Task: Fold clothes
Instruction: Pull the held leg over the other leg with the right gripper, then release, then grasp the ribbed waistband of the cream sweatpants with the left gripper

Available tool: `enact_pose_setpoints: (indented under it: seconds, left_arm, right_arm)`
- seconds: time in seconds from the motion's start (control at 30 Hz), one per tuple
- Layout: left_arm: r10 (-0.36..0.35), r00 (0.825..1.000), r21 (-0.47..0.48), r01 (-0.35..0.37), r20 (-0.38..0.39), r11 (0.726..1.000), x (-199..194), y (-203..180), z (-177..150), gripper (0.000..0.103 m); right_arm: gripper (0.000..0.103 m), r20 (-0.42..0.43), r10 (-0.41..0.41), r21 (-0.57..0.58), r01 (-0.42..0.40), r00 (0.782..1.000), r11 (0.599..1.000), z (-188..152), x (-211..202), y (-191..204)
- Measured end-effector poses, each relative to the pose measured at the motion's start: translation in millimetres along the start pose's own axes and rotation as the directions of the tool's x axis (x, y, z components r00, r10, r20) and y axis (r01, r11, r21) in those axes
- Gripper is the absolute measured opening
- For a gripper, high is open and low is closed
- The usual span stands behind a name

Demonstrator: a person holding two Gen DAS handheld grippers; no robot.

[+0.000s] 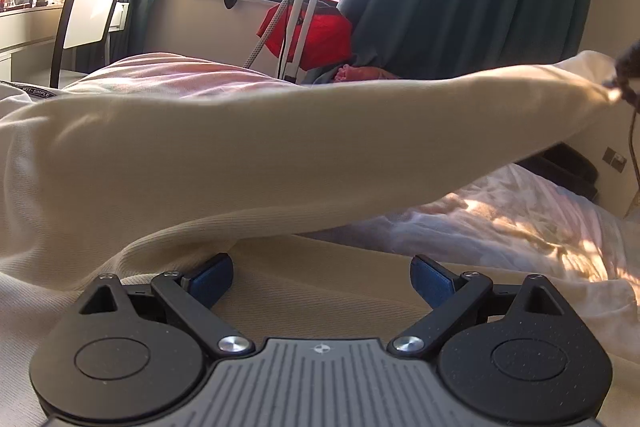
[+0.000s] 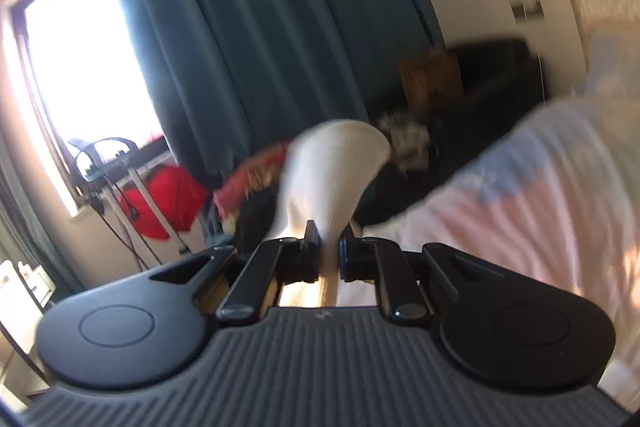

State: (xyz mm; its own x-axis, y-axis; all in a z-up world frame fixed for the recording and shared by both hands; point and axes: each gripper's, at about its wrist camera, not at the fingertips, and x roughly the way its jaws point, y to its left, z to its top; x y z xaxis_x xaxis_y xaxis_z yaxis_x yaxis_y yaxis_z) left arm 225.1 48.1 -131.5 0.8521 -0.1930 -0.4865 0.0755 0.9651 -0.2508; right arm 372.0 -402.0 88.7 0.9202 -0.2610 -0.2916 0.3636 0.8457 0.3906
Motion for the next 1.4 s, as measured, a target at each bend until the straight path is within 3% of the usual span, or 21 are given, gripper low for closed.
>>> enact_pose_setpoints:
  seconds: [0.07,0.17,0.33,0.4,0.47,0.57,0.83,0.9,1.0,1.03,1.1,1.13,1.17,1.3,1.4]
  left_arm:
    - [0.0,1.0,0.001,0.0,0.001,1.0,-2,0,0,0.097]
    - [-0.001,1.0,0.009,0.001,0.001,1.0,-4,-2,-1,0.097]
    - [0.016,1.0,0.055,-0.015,-0.003,0.998,-6,-10,-3,0.097]
    - [0.027,1.0,0.068,-0.027,-0.002,0.997,-7,-12,-3,0.097]
    - [0.04,0.999,0.074,-0.039,-0.008,0.996,-6,-14,-2,0.097]
    - [0.056,0.998,0.096,-0.055,-0.005,0.994,-9,-17,-3,0.097]
    - [0.061,0.998,0.151,-0.064,0.027,0.986,-40,-31,-3,0.097]
    - [0.055,0.998,0.17,-0.061,0.037,0.984,-49,-37,-3,0.097]
    - [0.047,0.998,0.182,-0.054,0.043,0.982,-60,-43,-2,0.097]
    - [0.046,0.998,0.182,-0.053,0.043,0.982,-63,-44,-2,0.097]
    - [0.039,0.998,0.184,-0.048,0.05,0.982,-68,-48,-1,0.097]
    - [0.035,0.998,0.187,-0.045,0.056,0.981,-72,-50,0,0.097]
    - [0.031,0.998,0.189,-0.042,0.062,0.981,-76,-51,1,0.097]
    - [0.017,0.996,0.199,-0.035,0.09,0.979,-94,-57,3,0.097]
    - [0.017,0.994,0.207,-0.038,0.106,0.978,-110,-61,4,0.097]
  right_arm:
    - [0.012,0.01,-0.037,-0.019,0.037,0.999,0.999,-9,-7,-21]
    - [0.012,-0.098,-0.111,0.073,0.119,0.989,0.99,-52,-6,-84]
    - [0.012,-0.346,-0.178,0.215,0.263,0.921,0.94,-153,2,-183]
    - [0.012,-0.287,-0.102,0.305,0.191,0.953,0.933,-172,-11,-201]
    - [0.012,-0.288,-0.094,0.264,0.173,0.953,0.949,-165,-11,-195]
    - [0.012,-0.209,-0.051,0.312,0.116,0.977,0.943,-149,-19,-189]
    - [0.014,-0.176,-0.131,0.099,0.15,0.976,0.984,-157,-13,-199]
    - [0.018,-0.169,-0.144,0.022,0.15,0.975,0.988,-160,-10,-199]
    - [0.026,-0.196,-0.185,0.028,0.194,0.963,0.981,-159,-16,-201]
    - [0.034,-0.205,-0.2,0.027,0.21,0.958,0.977,-157,-20,-201]
    - [0.052,-0.173,-0.215,-0.005,0.217,0.961,0.976,-151,-39,-193]
    - [0.076,-0.156,-0.222,-0.02,0.221,0.963,0.975,-149,-49,-189]
    - [0.091,-0.144,-0.221,-0.035,0.218,0.965,0.975,-146,-59,-185]
    - [0.093,-0.166,-0.1,-0.083,0.087,0.981,0.993,-133,-98,-159]
    - [0.093,-0.188,-0.024,-0.186,-0.012,0.982,0.982,-134,-137,-129]
